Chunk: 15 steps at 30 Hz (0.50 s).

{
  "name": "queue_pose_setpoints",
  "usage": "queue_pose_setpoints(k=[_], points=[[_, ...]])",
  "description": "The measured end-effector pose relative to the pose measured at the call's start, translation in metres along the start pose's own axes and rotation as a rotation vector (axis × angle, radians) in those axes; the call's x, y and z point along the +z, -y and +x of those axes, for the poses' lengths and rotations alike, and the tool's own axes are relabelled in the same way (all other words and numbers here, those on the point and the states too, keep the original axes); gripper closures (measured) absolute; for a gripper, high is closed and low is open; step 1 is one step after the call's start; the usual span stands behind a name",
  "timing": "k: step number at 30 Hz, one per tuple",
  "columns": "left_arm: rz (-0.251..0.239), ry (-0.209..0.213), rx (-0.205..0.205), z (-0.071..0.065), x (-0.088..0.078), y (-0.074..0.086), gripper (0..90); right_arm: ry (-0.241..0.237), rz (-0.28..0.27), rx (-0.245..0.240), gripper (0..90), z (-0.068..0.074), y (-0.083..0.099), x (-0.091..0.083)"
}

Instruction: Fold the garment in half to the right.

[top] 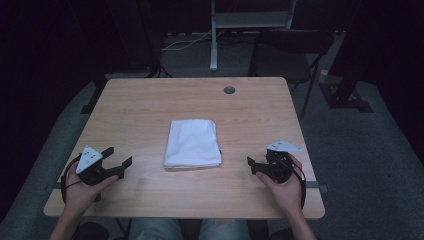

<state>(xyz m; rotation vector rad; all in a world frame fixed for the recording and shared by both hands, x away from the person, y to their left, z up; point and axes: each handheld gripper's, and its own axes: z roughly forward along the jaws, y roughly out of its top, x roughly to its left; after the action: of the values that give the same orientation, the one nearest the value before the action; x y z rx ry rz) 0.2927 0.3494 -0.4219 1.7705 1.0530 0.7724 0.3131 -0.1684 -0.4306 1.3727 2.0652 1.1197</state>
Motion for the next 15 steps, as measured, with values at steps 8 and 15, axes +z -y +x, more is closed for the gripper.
queue_pose_setpoints(k=[8, 15], points=[[-0.002, -0.016, -0.015, 0.006, -0.004, 0.006, 21.3, 0.013, -0.003, 0.012, 21.7, -0.004, 0.004, -0.002], [-0.002, -0.032, -0.027, 0.011, -0.005, 0.01, 21.3, 0.032, -0.007, 0.024, 21.6, -0.01, 0.008, -0.005]])
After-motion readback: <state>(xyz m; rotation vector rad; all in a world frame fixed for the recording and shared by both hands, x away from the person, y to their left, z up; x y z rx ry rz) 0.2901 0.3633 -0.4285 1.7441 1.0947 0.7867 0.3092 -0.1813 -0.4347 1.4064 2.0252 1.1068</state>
